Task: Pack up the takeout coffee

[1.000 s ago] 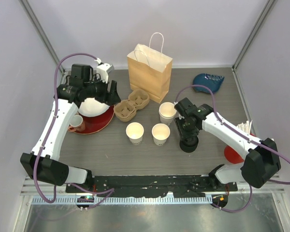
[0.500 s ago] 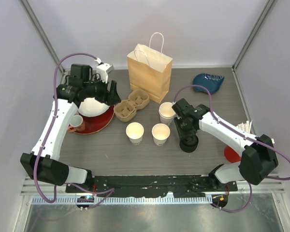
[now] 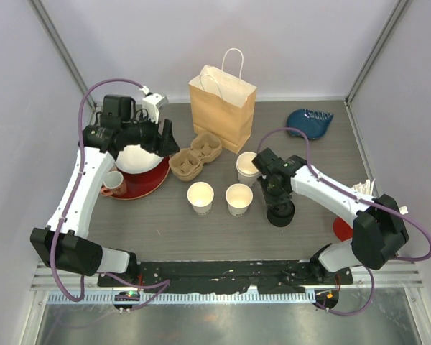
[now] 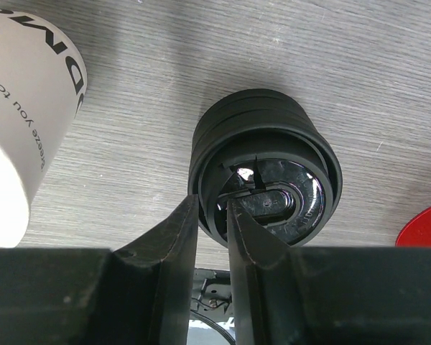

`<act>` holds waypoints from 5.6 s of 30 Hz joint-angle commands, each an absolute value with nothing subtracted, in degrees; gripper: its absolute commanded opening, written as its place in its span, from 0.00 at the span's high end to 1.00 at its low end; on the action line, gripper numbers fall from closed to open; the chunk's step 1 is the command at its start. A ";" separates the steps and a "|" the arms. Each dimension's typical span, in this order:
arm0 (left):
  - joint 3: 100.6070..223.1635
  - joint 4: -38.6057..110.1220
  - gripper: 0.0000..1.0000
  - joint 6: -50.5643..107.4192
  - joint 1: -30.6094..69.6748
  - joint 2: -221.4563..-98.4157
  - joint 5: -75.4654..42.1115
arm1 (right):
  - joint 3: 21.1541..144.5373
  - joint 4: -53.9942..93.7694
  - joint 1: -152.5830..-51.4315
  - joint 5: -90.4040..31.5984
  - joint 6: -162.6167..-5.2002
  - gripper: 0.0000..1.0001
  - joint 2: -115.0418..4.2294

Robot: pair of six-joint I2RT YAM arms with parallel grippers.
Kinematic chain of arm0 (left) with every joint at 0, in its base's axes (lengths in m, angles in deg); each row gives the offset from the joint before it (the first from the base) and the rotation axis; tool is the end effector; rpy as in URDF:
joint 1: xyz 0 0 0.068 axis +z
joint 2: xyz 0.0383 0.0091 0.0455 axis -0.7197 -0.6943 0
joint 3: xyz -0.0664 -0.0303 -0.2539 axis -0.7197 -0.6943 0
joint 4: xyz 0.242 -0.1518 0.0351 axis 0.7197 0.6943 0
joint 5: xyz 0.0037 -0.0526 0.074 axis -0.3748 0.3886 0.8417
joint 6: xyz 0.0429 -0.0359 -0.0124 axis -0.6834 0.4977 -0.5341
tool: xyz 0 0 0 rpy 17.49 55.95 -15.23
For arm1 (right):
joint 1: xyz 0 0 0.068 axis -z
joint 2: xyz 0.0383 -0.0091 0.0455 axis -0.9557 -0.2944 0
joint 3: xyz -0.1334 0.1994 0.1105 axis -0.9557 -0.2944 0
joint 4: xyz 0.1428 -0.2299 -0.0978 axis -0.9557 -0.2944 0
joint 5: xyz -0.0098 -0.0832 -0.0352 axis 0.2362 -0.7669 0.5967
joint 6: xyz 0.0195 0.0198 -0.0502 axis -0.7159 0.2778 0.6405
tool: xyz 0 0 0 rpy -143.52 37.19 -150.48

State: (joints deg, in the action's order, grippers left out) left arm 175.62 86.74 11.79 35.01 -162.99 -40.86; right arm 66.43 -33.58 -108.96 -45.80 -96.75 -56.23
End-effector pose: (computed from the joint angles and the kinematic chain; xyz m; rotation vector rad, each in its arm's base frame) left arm 0.3031 -0.0812 0.3867 0.6027 2.1709 -0.7013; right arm 0.2340 0.1630 0.2050 -0.3840 2.8404 -0.0384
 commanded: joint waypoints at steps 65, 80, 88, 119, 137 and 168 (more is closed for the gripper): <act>176.73 71.71 0.28 25.64 -1.16 -175.84 -38.04 | 69.96 -35.94 -98.73 -45.48 -102.05 0.99 -40.07; 179.54 76.00 0.32 23.70 3.49 -172.25 -44.70 | 83.58 -37.53 -98.72 -37.84 -91.52 0.99 -36.55; 178.93 80.22 0.33 24.23 14.54 -167.07 -51.39 | 93.25 -30.77 -100.56 -25.89 -86.94 0.99 -40.32; 175.67 77.07 0.52 33.63 25.82 -158.18 -71.35 | 93.96 -6.85 -113.31 -0.83 -70.77 0.99 -47.01; 174.27 74.16 1.00 33.63 25.91 -158.97 -69.32 | 92.64 -6.59 -113.40 0.22 -70.15 0.99 -46.40; 169.96 80.39 1.00 22.22 26.96 -159.59 -53.61 | 89.56 -7.37 -113.40 -10.14 -73.48 0.99 -47.71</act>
State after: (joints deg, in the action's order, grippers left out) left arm 169.05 78.53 26.96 26.57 -159.79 -58.24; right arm 88.99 -9.10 -113.26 -7.61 -71.57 -47.86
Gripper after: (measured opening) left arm 0.012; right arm 0.095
